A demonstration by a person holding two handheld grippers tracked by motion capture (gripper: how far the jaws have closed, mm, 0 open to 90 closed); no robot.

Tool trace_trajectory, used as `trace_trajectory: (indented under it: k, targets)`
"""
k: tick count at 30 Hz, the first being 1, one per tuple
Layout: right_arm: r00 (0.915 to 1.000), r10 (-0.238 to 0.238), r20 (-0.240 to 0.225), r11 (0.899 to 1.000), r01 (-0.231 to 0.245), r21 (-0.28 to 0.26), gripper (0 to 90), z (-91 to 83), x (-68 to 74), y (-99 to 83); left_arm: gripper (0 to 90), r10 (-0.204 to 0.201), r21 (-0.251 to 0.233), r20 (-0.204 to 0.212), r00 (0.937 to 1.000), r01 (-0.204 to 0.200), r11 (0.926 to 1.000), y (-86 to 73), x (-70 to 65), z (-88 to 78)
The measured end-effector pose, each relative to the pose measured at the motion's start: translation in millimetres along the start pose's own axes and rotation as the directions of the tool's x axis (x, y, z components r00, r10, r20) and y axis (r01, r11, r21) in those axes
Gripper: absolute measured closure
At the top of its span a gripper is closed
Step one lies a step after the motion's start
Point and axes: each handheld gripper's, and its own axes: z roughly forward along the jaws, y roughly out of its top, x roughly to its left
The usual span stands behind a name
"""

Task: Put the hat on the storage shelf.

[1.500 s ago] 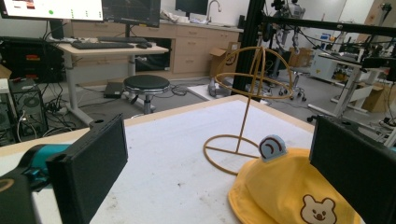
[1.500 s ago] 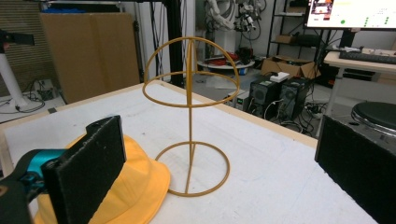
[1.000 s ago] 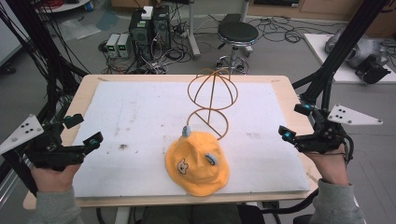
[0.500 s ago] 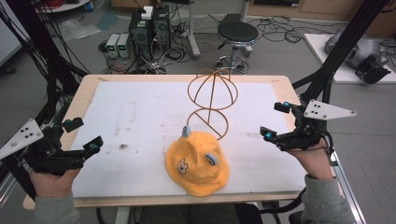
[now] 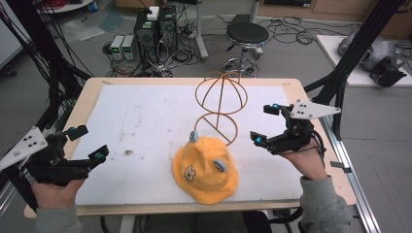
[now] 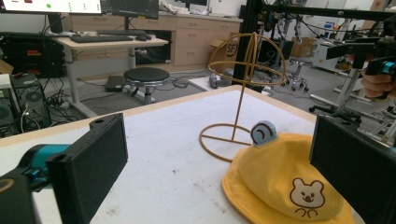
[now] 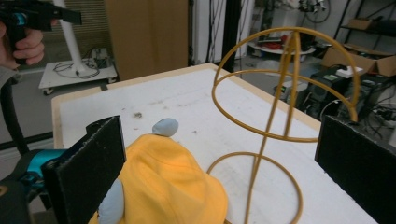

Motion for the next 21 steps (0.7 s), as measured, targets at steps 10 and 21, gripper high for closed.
trace_trajectory:
  k: [10, 21]
  targets:
    - [0.9972, -0.019, -0.072, 0.999, 0.021, 0.036, 1.3, 28.5, 2.4, 1.1, 4.7, 0.004, -0.001, -0.014, 0.9999, -0.004, 1.0, -0.7, -3.1, -8.2]
    - [0.9811, -0.045, -0.188, 0.994, 0.064, 0.092, 1.4, 62.2, 17.5, -6.8, 4.7, 0.004, 0.005, -0.028, 0.9996, -0.004, 1.0, -2.9, -6.5, -16.4]
